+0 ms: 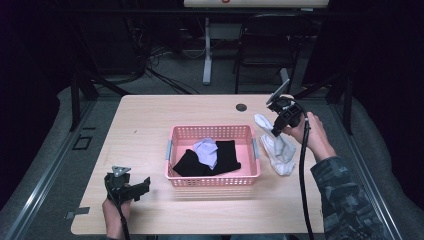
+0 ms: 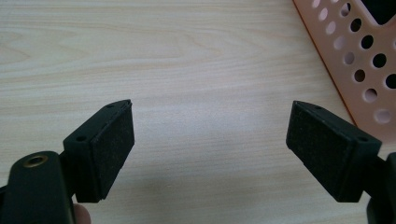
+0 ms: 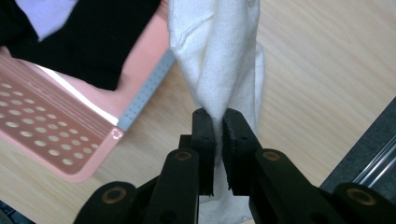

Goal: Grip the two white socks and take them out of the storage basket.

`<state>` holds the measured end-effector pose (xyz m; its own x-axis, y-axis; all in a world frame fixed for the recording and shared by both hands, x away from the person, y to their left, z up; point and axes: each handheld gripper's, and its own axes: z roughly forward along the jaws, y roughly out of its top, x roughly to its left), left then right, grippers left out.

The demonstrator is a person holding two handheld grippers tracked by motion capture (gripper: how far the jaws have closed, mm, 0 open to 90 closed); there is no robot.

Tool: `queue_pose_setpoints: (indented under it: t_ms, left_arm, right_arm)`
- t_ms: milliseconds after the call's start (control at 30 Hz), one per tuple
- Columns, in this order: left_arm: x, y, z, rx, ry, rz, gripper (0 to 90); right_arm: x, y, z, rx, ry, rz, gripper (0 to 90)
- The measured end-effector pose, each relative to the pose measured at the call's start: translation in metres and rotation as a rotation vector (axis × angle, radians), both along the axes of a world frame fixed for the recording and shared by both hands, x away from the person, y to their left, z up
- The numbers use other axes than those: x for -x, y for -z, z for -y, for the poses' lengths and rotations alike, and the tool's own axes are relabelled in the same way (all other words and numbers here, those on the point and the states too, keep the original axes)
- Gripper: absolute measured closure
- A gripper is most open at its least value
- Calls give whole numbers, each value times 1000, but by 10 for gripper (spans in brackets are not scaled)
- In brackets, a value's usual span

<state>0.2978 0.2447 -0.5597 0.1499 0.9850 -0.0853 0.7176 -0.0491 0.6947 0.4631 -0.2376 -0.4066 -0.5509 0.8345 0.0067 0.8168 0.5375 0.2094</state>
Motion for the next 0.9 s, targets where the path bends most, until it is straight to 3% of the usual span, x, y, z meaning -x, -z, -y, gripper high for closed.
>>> queue_pose_setpoints:
  t_ms: [333, 600, 900]
  left_arm:
    - [0, 0, 0, 0, -9, 3, 153]
    - [1, 0, -1, 5, -9, 7, 153]
    - [1, 0, -1, 5, -8, 5, 153]
  right_arm:
    - [-8, 45, 15, -3, 56, -47, 840]
    - [-10, 66, 15, 2, 70, -60, 840]
    - [-14, 97, 21, -24, 103, -69, 833]
